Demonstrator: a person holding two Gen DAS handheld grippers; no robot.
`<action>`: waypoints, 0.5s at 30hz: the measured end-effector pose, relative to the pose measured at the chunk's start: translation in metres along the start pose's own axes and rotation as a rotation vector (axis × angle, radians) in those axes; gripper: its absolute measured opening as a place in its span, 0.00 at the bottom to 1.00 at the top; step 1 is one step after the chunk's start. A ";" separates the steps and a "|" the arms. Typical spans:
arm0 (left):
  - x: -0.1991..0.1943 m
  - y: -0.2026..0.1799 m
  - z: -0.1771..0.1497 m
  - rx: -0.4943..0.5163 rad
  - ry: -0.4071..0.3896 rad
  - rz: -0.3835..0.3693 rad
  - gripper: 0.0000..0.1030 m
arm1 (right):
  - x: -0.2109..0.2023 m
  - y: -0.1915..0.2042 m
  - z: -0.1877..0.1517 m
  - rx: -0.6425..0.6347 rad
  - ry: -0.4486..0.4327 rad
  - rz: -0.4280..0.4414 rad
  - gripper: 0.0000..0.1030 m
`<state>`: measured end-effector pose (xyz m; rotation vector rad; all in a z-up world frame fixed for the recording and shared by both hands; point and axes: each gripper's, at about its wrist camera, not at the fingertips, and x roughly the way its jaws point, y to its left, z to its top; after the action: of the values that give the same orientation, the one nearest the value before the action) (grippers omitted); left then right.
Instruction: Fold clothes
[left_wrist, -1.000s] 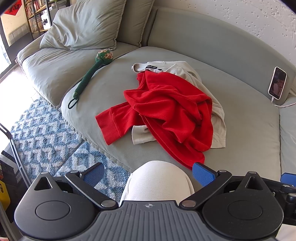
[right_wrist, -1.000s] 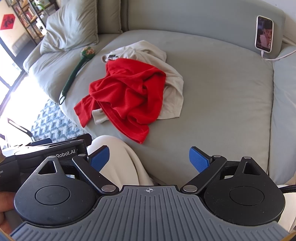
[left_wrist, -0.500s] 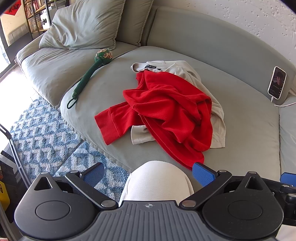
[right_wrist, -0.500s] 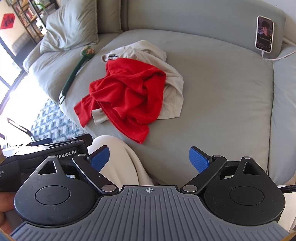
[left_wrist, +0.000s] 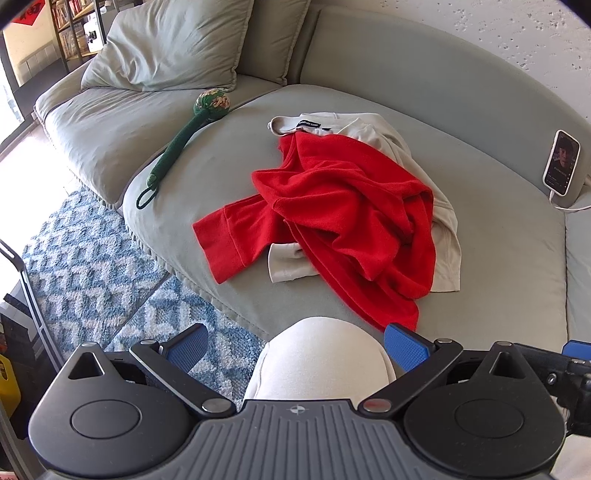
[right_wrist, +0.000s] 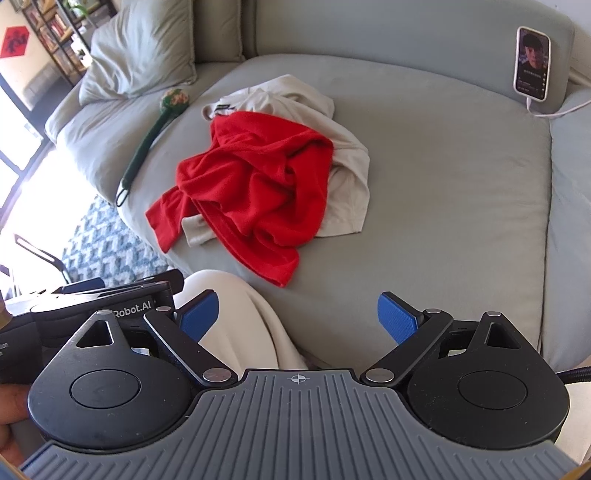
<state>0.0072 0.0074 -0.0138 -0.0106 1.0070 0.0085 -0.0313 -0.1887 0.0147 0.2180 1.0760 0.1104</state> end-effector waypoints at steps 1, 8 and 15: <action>0.000 0.002 0.001 0.000 -0.010 0.002 0.99 | 0.002 -0.001 0.001 0.006 -0.008 0.005 0.91; 0.001 0.009 0.019 0.019 -0.120 0.022 0.98 | 0.020 -0.016 0.022 0.025 -0.092 0.018 0.91; 0.015 -0.004 0.042 0.053 -0.174 -0.014 0.94 | 0.067 -0.052 0.054 0.058 -0.159 -0.010 0.88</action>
<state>0.0509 0.0042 -0.0038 0.0309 0.8325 -0.0301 0.0475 -0.2326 -0.0304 0.2690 0.9226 0.0522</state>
